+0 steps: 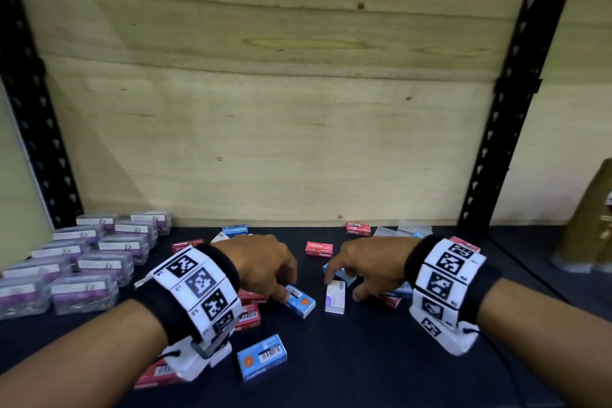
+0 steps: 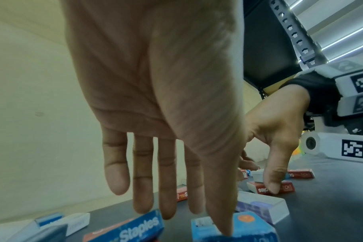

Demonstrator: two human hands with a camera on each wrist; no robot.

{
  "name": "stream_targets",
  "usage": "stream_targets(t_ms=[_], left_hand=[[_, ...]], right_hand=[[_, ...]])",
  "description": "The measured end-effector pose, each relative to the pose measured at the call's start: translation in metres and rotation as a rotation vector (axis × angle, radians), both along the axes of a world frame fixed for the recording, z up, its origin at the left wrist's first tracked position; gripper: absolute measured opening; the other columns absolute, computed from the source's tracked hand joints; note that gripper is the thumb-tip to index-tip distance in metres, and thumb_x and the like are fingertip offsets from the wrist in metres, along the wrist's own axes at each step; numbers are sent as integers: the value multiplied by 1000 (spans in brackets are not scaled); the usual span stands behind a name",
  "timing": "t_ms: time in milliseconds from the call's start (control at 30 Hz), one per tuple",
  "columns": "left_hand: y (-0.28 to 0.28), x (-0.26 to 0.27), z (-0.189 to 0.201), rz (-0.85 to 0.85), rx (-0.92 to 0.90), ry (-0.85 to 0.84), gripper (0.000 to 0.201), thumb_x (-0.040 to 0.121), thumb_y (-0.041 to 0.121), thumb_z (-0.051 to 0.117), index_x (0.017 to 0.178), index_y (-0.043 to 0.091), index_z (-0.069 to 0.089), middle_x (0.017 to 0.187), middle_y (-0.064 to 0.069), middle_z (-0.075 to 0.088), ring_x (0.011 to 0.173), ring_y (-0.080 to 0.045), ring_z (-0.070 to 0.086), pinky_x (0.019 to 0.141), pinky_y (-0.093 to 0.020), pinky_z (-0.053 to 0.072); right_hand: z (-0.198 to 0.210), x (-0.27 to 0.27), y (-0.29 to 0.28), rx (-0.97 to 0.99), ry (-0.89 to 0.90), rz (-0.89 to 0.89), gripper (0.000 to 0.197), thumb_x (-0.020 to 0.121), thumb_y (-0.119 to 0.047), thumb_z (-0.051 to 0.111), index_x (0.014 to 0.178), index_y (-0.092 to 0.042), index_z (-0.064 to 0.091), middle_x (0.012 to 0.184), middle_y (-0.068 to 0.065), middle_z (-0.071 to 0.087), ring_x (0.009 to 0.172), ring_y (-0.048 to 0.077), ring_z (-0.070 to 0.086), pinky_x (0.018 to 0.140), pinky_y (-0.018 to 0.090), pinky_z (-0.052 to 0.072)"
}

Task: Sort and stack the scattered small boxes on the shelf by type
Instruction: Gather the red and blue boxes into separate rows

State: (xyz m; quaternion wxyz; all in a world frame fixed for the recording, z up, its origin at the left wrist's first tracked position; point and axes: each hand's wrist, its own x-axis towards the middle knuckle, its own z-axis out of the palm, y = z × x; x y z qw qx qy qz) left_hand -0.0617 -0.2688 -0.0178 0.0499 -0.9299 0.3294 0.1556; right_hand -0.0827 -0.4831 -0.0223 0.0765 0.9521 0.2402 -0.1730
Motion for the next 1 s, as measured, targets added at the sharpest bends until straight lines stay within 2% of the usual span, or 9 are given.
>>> stream_targets(t_ms=[133,233,400,500,600,700,767,900,1000], left_hand=[[-5,2,-4,-11,-16,9,33,84,42,71,116,34,67,115,13,65,104,-10,59,92,-35,50],[-6,7,-6,0,-59,34,30,82,39,75,111,32,71,110,13,68,100,-9,61,90,-33,51],[-7,12,-9,6,-92,71,27,80,37,78,106,31,73,105,13,69,98,-7,62,89,-31,51],[-9,15,-8,5,-82,82,28,79,37,78,106,30,73,105,13,69,98,-7,62,89,-30,51],[-11,19,-9,0,-83,92,28,78,36,79,104,28,74,98,15,68,92,-5,62,83,-26,50],[-11,22,-11,-2,-108,106,25,77,34,81,101,27,75,87,19,67,85,-3,62,74,-21,46],[-11,22,-11,2,-115,113,25,77,33,80,101,27,75,86,20,66,85,-2,61,74,-21,45],[-12,22,-11,2,-115,112,26,78,33,80,102,27,74,86,20,65,87,-3,61,76,-21,45],[-11,21,-11,6,-116,121,26,79,33,79,104,27,73,88,20,65,86,-2,60,73,-20,44]], right_hand=[[-6,5,10,-8,3,40,52,85,-20,72,133,-33,57,124,2,57,110,21,57,85,32,46],[-8,6,9,19,-13,44,41,84,-25,75,123,-30,63,118,0,57,104,19,57,84,34,48],[8,2,-20,103,-60,-74,36,83,-39,75,115,-27,67,103,0,60,91,15,58,71,28,42],[23,-1,-52,149,-115,-179,34,83,-42,75,114,-30,66,100,-8,58,90,11,57,80,29,47],[27,-3,-92,40,-168,-321,33,85,-43,72,115,-32,63,97,-12,51,92,12,54,79,28,44],[18,-5,-132,-32,-174,-424,22,84,-42,72,102,-37,60,88,-14,54,89,13,57,76,27,45],[11,-7,-154,-62,-166,-490,23,85,-40,73,105,-34,63,92,-13,58,90,11,58,77,25,45],[5,-8,-178,-157,-173,-588,32,82,-43,74,110,-35,61,98,-11,54,90,10,52,71,22,39],[0,-6,-185,-203,-147,-655,31,77,-45,78,103,-38,62,101,-11,55,94,11,53,83,25,45]])
